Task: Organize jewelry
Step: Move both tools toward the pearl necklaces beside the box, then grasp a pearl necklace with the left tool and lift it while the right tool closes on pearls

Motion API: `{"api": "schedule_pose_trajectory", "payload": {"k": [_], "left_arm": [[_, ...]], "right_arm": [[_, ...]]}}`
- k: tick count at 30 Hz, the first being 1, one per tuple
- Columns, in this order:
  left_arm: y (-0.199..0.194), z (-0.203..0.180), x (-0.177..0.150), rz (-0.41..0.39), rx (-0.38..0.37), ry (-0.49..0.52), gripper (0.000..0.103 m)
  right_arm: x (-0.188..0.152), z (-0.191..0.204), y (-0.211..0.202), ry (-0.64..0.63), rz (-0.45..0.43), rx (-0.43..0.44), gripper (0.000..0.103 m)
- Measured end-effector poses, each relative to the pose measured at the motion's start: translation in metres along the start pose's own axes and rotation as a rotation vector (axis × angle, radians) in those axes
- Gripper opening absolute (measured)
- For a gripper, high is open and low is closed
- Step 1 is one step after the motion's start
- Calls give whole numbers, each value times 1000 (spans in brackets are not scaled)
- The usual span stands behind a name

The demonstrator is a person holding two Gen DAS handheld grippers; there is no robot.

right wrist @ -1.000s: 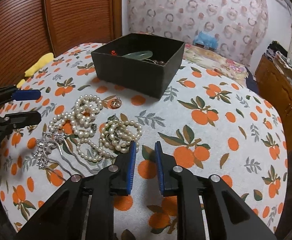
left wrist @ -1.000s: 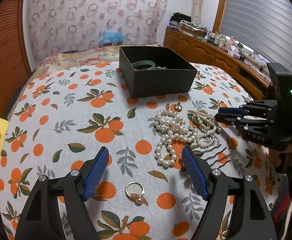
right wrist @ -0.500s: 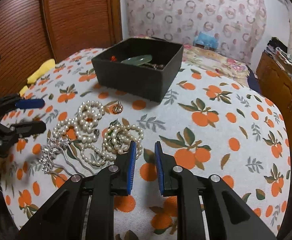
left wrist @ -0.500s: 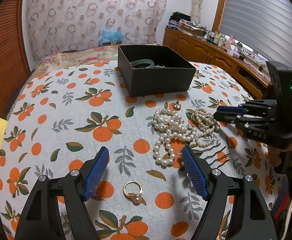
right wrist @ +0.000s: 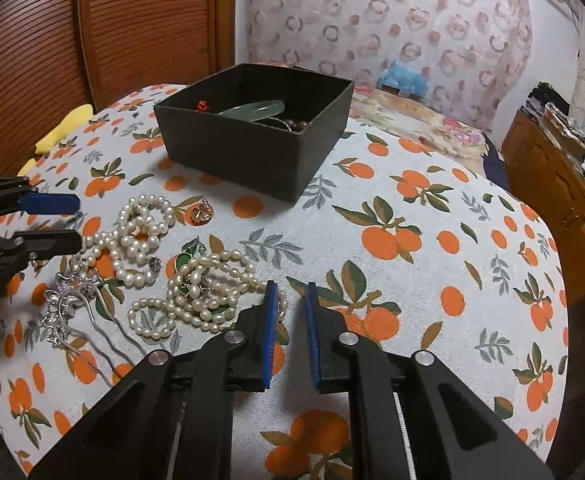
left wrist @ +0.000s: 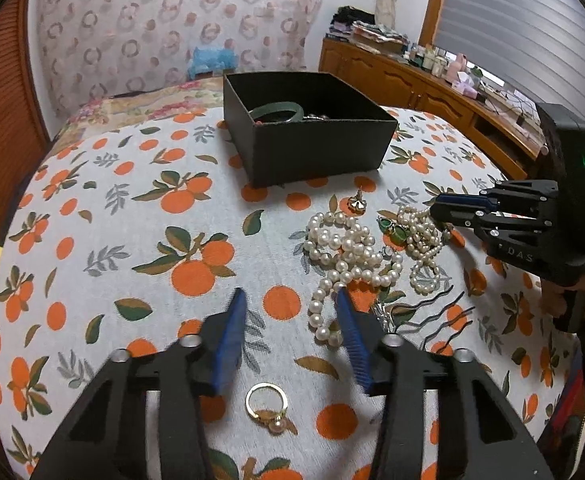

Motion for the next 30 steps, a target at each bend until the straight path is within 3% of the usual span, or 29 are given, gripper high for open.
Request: {"api": "schedule_pose_trajectory", "payload": {"k": [2, 9, 12, 16, 25, 30], "left_arm": [[4, -1, 1, 12, 2, 12, 26], [12, -16, 8, 29, 32, 85, 24], [14, -19, 10, 26, 44, 98, 8], [14, -22, 10, 13, 54, 118, 6], [-43, -25, 38, -141, 2, 72, 6], [-78, -32, 56, -216, -10, 87, 6]], "right_arm": [[0, 1, 1, 1, -4, 3, 14], [0, 1, 2, -4, -6, 3, 14], [1, 1, 2, -6, -4, 5, 14], [1, 1, 3, -9, -3, 9, 14], [2, 4, 3, -17, -3, 46, 4], [12, 4, -21, -4, -70, 58, 4]]}}
Point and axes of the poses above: each gripper's, at about its wrist camera, not at the fingertips, and y roughly the way its jaws point, z to its left, x to its top, the point moved 7 cm from there along y, roughly the way its jaws point, and after that the axes turned 9 degrees about z, right-handed, at the moved point
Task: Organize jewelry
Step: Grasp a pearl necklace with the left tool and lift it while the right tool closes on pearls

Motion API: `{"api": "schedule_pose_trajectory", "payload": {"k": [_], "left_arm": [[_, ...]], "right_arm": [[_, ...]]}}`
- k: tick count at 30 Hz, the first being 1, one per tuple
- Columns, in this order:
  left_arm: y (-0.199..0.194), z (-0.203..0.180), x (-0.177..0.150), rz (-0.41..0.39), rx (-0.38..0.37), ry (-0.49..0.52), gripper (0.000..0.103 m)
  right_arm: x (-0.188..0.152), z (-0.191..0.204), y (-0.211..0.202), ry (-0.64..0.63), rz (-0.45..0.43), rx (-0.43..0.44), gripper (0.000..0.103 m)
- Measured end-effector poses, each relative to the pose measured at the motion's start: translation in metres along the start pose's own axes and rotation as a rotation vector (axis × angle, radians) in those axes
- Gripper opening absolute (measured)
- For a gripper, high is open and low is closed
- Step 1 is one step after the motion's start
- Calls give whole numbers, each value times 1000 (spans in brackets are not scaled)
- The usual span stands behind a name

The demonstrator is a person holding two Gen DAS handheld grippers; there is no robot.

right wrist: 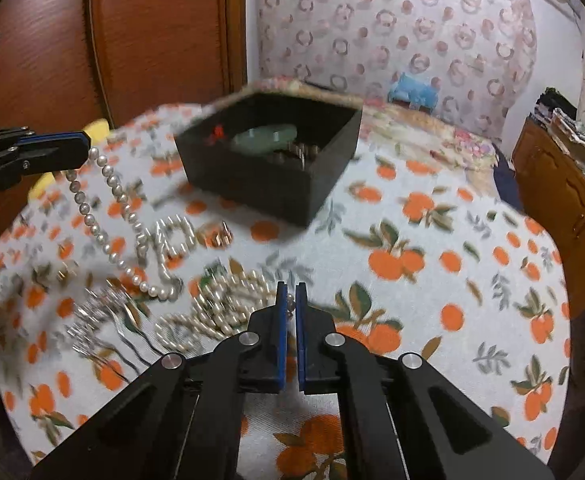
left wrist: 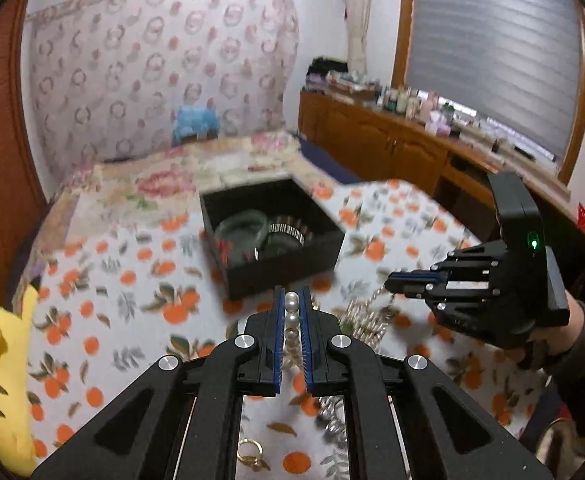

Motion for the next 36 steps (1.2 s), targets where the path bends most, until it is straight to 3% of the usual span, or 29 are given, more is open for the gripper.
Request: {"api": "schedule_pose_trajectory", "payload": {"k": [16, 32, 36], "left_arm": [[-61, 1, 71, -163, 25, 14, 6], [-80, 2, 137, -239, 70, 33, 6], [-80, 6, 151, -248, 111, 34, 6]], "right_arm": [[78, 1, -115, -36, -252, -20, 4], [130, -13, -154, -31, -348, -50, 4], [141, -20, -161, -26, -361, -59, 4]]}}
Point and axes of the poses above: each gripper's, at about its wrist camera, not at the fingertips, and y roughly the way its jaws point, z to its left, x to its top, the point moved 7 cm from there along y, roughly the way its jaws point, and after that the axes turned 9 degrees about z, right-handed, at the moved point
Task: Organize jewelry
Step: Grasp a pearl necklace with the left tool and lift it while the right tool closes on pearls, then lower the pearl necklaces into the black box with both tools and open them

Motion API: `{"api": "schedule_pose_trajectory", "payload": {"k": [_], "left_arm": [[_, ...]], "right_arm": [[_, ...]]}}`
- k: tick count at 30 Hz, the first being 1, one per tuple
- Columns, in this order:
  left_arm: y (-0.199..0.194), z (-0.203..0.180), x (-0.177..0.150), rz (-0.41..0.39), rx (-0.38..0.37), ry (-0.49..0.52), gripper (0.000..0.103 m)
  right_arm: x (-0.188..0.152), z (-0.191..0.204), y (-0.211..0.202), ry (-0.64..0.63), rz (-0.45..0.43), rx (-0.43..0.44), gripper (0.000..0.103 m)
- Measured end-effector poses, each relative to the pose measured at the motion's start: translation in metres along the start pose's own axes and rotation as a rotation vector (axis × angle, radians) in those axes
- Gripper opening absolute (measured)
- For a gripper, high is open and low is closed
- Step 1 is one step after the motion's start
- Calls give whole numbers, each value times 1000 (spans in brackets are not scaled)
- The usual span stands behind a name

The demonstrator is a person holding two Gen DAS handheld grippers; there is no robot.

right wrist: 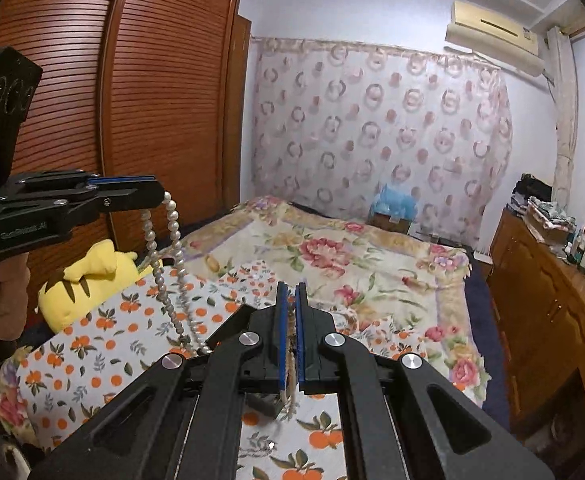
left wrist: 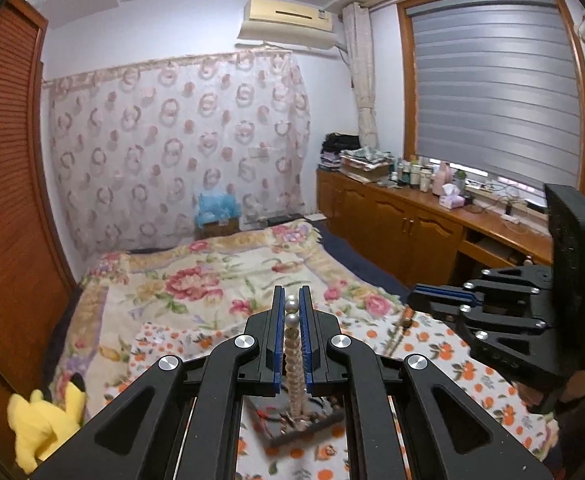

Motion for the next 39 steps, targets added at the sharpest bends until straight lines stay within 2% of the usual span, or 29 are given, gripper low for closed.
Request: {"api": "schedule_pose_trajectory", "payload": {"k": [6, 12, 21, 34, 36, 38, 39], "left_arm": [[20, 9, 6, 17, 14, -15, 6], [49, 17, -3, 69, -1, -48, 6], [81, 24, -40, 146, -13, -71, 6], [111, 23, -91, 246, -26, -81, 7], [112, 23, -95, 252, -31, -86, 12], [114, 25, -104, 266, -35, -96, 29], [115, 27, -110, 268, -31, -103, 30]], "right_arm": [[8, -8, -1, 14, -10, 1, 4], [15, -10, 5, 24, -13, 19, 4], [36, -13, 12, 34, -36, 18, 4], [57, -15, 54, 44, 15, 0, 4], [56, -15, 61, 54, 23, 14, 4], [52, -17, 75, 64, 46, 15, 4], [50, -17, 79, 64, 53, 13, 4]]}}
Point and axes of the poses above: each gripper's, at about its wrist camera, not at the fingertips, and y roughly the way its jaws point, z to its left, x to its top, the point moved 7 cm from there along y, roughly the way its jaws point, and after that the axes turned 9 degrees about z, right-handed, at the moved point
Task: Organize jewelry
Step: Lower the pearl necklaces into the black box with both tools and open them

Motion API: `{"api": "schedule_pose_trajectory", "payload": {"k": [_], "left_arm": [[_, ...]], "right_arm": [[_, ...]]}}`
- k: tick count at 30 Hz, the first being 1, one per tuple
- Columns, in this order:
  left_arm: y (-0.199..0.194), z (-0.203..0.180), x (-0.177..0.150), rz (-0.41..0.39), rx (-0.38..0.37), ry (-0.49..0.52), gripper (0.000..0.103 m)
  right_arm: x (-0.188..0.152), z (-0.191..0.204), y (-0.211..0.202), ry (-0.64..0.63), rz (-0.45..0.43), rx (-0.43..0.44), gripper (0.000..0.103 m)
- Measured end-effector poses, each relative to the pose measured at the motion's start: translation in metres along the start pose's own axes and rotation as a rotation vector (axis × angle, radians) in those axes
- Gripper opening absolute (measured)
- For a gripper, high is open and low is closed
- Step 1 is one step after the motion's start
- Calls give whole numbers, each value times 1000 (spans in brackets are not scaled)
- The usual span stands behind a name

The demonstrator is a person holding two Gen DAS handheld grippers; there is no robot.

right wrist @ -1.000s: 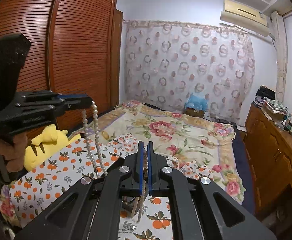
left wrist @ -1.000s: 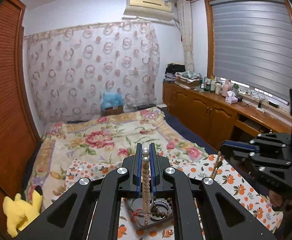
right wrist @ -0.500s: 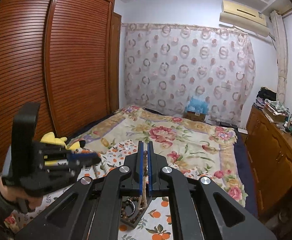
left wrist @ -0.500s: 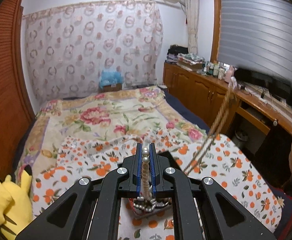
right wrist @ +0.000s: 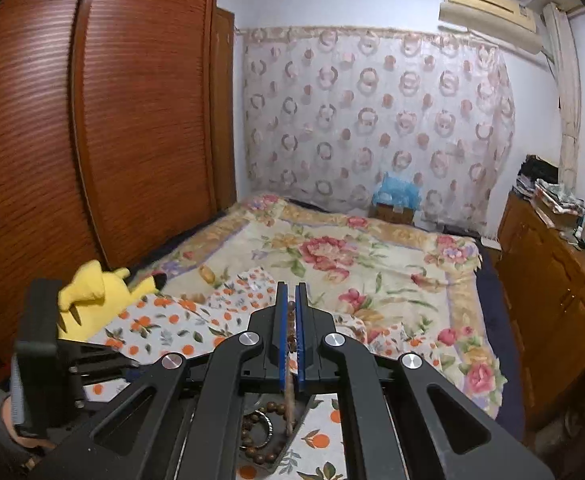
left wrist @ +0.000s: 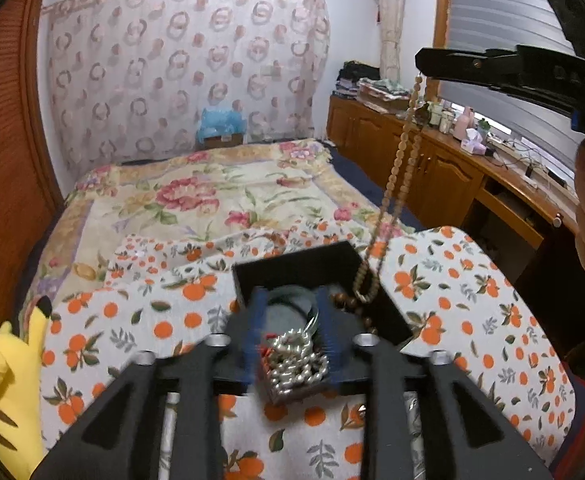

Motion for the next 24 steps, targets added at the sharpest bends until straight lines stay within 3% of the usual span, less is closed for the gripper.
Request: {"api": "schedule_pose_trajectory", "payload": {"k": [12, 18, 20, 24], "left_arm": [[3, 17, -65, 63, 40, 6, 52], [-8, 16, -87, 64, 24, -4, 61], [-13, 13, -93, 59, 23, -1, 72], [-21, 8, -101, 52, 14, 0, 79]], "right_arm": [[-52, 7, 68, 8, 146, 8, 5], [-74, 13, 84, 7, 188, 26, 5], [-80, 17, 91, 6, 206, 39, 5], [-91, 26, 97, -7, 226, 68, 5]]}}
Point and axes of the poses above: each gripper's, at about its wrist camera, not at the fingertips, and y roughly the way its jaws point, z to its left, x to its top, the point moved 7 cm from there along y, roughly the way its jaws point, and after that the axes turned 9 degrees about z, right-handed, at the moved point
